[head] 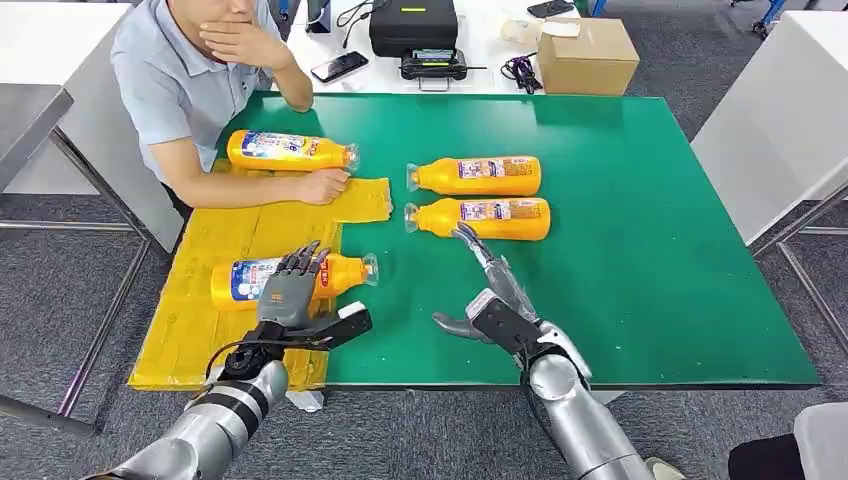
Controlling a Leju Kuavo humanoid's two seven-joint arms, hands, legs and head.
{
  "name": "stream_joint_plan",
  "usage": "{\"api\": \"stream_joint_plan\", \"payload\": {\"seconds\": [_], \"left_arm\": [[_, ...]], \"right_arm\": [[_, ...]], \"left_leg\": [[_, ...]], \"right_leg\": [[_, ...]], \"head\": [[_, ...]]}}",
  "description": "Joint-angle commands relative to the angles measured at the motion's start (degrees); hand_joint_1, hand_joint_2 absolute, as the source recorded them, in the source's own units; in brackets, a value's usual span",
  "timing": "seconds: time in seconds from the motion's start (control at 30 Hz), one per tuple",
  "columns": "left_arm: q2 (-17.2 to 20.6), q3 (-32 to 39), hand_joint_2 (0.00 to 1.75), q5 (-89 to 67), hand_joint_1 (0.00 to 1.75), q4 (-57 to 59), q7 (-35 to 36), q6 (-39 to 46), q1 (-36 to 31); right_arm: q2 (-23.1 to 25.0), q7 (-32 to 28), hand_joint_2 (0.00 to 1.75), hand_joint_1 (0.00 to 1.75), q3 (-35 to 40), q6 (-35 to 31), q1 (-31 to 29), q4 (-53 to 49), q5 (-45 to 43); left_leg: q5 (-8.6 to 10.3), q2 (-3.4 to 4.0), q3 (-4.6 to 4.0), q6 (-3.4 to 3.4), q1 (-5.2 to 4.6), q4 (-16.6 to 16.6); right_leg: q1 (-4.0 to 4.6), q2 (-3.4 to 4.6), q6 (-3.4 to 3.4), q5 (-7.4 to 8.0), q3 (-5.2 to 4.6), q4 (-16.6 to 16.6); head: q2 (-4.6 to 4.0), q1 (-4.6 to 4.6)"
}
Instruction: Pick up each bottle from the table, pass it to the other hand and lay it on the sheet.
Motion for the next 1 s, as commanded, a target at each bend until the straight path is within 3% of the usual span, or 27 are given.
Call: {"api": "stream_joint_plan", "payload": {"seconds": [0.03,1.0], "left_arm": [[1.02,-0.36,1.75,0.11,0.12,4.26,0.25,-0.67,-1.37],[1.02,-0.36,1.75,0.11,0.12,4.26,0.25,-0.67,-1.37]], "right_arm": [[-0.63,0.04,1.75,0.00,1.18,0.25,-2.67,3.28,0.00],[-0.63,0.04,1.75,0.00,1.18,0.25,-2.67,3.28,0.00]], "left_leg": [[-0.11,0.17,0.22,-0.13,0.07,0.01],[-0.14,0.18,0.26,-0.15,0.09,0.03]], "right_leg": [[0.09,0.14,-0.15,-0.06,0.18,-0.01],[0.10,0.14,-0.17,-0.08,0.23,0.00]], "head": [[0.00,0.00],[0.00,0.00]]}}
